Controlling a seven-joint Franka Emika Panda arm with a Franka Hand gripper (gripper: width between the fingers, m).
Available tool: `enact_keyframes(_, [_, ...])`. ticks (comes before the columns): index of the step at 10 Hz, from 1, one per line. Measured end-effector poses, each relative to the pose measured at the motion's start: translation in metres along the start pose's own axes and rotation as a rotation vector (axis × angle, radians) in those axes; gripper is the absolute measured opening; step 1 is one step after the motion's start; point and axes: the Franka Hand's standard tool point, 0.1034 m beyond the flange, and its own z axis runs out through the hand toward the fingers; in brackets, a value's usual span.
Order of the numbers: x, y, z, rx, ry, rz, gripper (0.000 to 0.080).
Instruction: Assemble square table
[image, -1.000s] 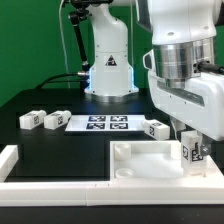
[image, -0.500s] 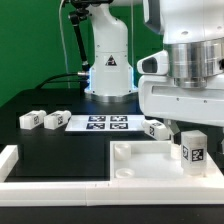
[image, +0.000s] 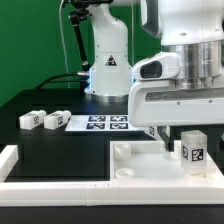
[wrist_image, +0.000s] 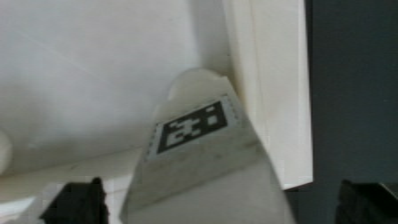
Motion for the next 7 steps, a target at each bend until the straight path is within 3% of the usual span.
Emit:
enact_keyframes(2, [-0.0002, -0.0001, 0.0003, 0.000, 0.000, 0.000, 0.0399])
enact_keyframes(3, [-0.0002, -0.0006, 0.0002, 0.006, -0.002, 0.089, 0.0399])
enact_keyframes(4, [0.0005, 0.0010, 0.0001, 0.005, -0.001, 0.165, 0.0294])
enact_keyframes(7, [0.0008, 0.0028, 0.0004, 0.004, -0.002, 0.350, 0.0294])
